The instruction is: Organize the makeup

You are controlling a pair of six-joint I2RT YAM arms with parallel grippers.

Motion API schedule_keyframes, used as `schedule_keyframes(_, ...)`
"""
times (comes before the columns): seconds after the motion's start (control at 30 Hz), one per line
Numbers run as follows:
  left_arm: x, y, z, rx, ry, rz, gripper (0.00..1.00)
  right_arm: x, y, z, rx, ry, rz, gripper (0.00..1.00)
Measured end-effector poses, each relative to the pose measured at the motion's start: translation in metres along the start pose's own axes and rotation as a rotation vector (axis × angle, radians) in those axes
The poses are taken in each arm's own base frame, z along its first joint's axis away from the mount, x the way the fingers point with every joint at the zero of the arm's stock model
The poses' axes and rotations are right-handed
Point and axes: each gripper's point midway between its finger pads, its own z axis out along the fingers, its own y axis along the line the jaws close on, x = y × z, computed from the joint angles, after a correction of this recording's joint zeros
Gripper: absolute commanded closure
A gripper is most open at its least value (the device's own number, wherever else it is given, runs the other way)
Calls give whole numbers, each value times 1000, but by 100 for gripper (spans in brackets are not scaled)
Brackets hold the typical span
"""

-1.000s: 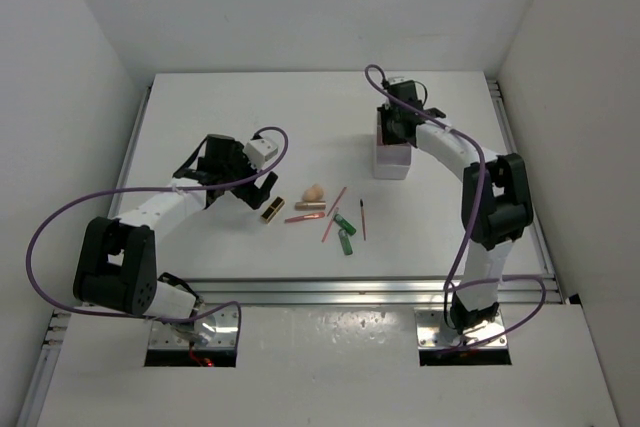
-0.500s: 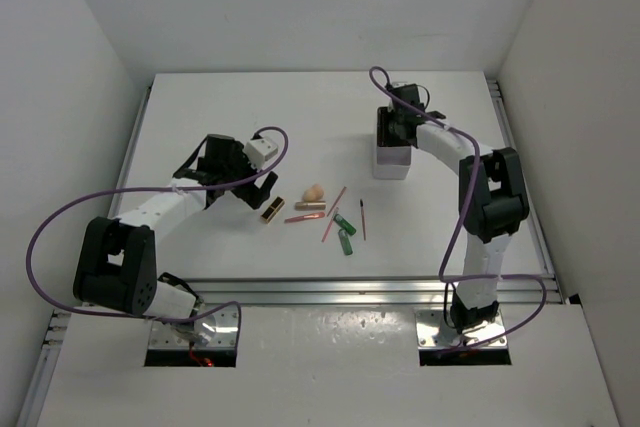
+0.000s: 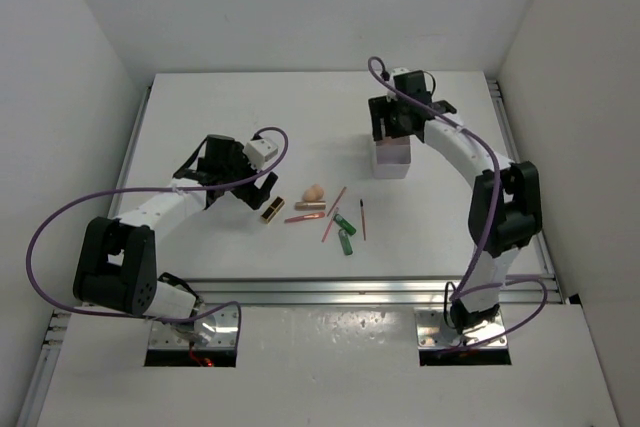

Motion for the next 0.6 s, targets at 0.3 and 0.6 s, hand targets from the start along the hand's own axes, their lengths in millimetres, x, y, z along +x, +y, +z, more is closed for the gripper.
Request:
schedule_keyframes(0.3, 0, 0, 0, 1, -1, 0, 0, -8, 112, -36, -337, -66, -305, 26)
schedule_keyframes(0.6, -2, 1, -3, -11, -8, 2, 0, 54, 194, 14, -503, 157, -290, 28)
